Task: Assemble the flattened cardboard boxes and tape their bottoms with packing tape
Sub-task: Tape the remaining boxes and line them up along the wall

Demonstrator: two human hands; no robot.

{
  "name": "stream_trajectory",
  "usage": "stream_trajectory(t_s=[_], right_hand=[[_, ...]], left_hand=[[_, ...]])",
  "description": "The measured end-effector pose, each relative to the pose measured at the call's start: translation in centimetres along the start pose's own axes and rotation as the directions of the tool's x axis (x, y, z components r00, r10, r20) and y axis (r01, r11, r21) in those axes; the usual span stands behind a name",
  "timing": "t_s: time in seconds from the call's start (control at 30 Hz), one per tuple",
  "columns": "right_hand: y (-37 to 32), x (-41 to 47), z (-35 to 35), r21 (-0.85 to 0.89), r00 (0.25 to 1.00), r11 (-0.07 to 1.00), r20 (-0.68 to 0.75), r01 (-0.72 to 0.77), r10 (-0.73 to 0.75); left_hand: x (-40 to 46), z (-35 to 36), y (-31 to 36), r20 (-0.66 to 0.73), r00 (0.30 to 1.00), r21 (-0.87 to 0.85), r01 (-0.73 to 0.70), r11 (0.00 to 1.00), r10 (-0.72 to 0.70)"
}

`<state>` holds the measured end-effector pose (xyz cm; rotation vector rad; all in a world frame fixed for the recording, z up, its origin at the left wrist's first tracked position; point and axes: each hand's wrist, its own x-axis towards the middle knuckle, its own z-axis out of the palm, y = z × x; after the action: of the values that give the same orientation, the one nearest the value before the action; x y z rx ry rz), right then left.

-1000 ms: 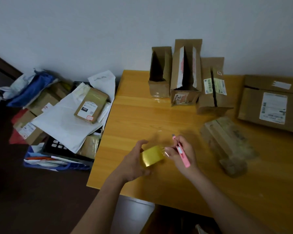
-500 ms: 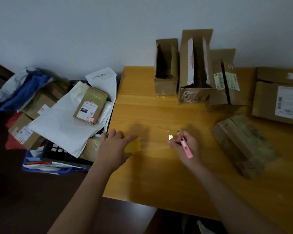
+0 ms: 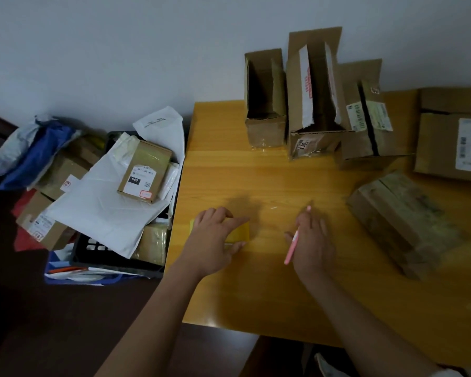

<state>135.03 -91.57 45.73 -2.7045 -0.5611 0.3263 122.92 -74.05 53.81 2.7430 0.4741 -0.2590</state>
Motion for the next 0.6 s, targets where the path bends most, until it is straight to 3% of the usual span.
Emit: stream_trajectory(t_s=[0.1, 0.3, 0.5, 0.6], right_hand=[[1.2, 1.1, -0.7, -0.009, 0.999, 1.000, 0.036, -0.001, 0.002], [3.8, 0.7, -0.8, -0.040, 0.973, 0.987, 0.183, 0.154, -0.144], [6.8, -0.2, -2.4, 0.047, 0.908, 0.990, 0.394, 0.132, -0.140], [7.4, -0.5, -4.0, 0.142, 0.899, 0.981, 0.400, 0.131, -0.178]], left_hand=[[0.0, -0.3, 0.6, 0.005, 1.000, 0.031, 0.024, 0.999, -0.024], [0.3, -0.3, 2.6, 0.048, 0.992, 0.159, 0.105, 0.982, -0.114], [1.0, -0.4, 5.1, 0.095, 0.979, 0.280, 0.148, 0.948, -0.181], [1.2, -0.4, 6.6, 0.109, 0.971, 0.302, 0.170, 0.938, -0.211]])
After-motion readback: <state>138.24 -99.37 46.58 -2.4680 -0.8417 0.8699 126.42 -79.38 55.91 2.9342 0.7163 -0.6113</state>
